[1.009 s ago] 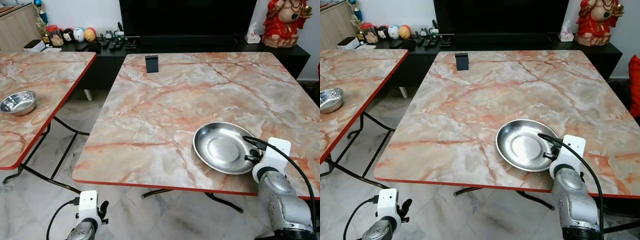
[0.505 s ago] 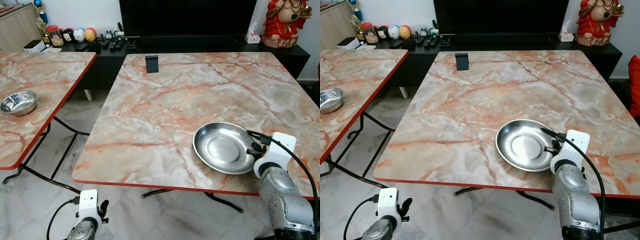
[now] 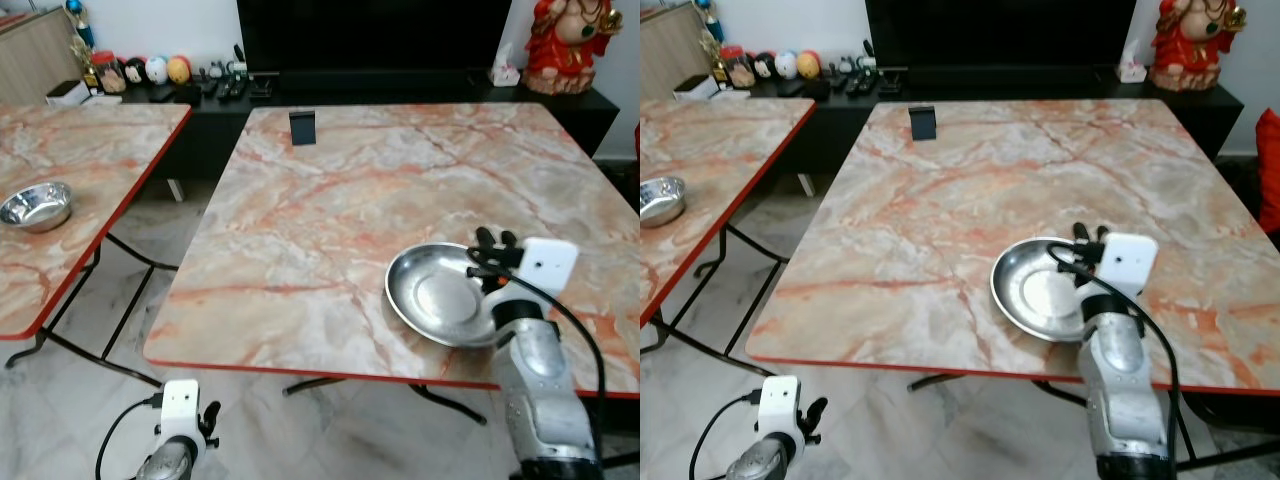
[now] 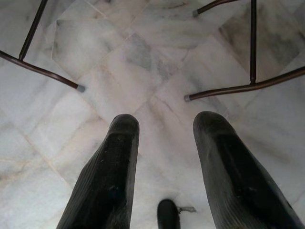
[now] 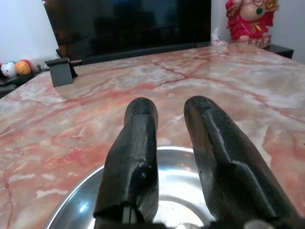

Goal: Setting the table

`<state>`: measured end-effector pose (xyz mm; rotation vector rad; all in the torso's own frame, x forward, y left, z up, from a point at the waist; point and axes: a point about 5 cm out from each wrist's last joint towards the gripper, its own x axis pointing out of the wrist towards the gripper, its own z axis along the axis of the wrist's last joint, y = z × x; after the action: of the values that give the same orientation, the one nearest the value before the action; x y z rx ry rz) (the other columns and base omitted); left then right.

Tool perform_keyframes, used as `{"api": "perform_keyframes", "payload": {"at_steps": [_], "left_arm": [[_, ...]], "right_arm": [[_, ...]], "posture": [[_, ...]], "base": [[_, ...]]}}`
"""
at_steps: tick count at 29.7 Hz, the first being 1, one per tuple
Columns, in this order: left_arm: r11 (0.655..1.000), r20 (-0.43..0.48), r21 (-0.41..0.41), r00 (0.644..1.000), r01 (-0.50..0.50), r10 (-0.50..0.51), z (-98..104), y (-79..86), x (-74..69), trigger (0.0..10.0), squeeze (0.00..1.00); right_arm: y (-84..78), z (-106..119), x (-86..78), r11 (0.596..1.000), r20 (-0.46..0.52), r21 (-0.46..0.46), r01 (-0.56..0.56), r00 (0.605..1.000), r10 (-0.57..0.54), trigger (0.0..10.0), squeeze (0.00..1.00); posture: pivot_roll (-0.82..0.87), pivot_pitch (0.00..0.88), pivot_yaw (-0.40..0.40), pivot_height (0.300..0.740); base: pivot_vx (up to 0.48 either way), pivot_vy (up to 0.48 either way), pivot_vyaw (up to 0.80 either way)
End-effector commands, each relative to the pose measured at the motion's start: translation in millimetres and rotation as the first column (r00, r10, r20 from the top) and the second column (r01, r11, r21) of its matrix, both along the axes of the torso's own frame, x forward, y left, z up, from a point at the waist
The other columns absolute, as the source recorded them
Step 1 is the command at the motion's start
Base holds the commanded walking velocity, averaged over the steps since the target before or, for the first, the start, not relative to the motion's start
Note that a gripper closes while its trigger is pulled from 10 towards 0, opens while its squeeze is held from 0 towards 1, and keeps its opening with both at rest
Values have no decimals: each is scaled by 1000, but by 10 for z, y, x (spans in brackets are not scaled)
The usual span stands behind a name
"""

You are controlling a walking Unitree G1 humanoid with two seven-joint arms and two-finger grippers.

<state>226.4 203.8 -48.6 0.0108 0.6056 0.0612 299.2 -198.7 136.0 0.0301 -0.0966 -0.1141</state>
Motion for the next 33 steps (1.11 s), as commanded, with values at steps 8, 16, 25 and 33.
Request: {"api": "perform_keyframes", "payload": {"at_steps": [8, 16, 25, 33], "left_arm": [[1000, -31, -1, 999, -22, 22, -48, 83, -93, 10000, 0], [1000, -41, -1, 999, -21, 21, -46, 102, -88, 10000, 0], [1000, -58, -3, 998, -29, 29, -64, 115, -111, 10000, 0], [999, -79, -7, 996, -36, 35, -95, 130, -162, 10000, 0]], "right_arm": [[115, 22, 85, 1000, 64, 0, -24, 998, 24, 10000, 0], [94, -10, 81, 1000, 66, 2, -1, 998, 1, 10000, 0], [134, 12, 122, 1000, 80, 6, 3, 997, -3, 10000, 0], [160, 44, 147, 1000, 88, 5, -5, 996, 5, 10000, 0]], "posture": [[-128, 0, 79, 740], [-130, 0, 91, 740], [-123, 0, 86, 740], [-128, 0, 80, 740]], "base": [[0, 0, 0], [0, 216, 0], [0, 370, 0], [0, 407, 0]]}}
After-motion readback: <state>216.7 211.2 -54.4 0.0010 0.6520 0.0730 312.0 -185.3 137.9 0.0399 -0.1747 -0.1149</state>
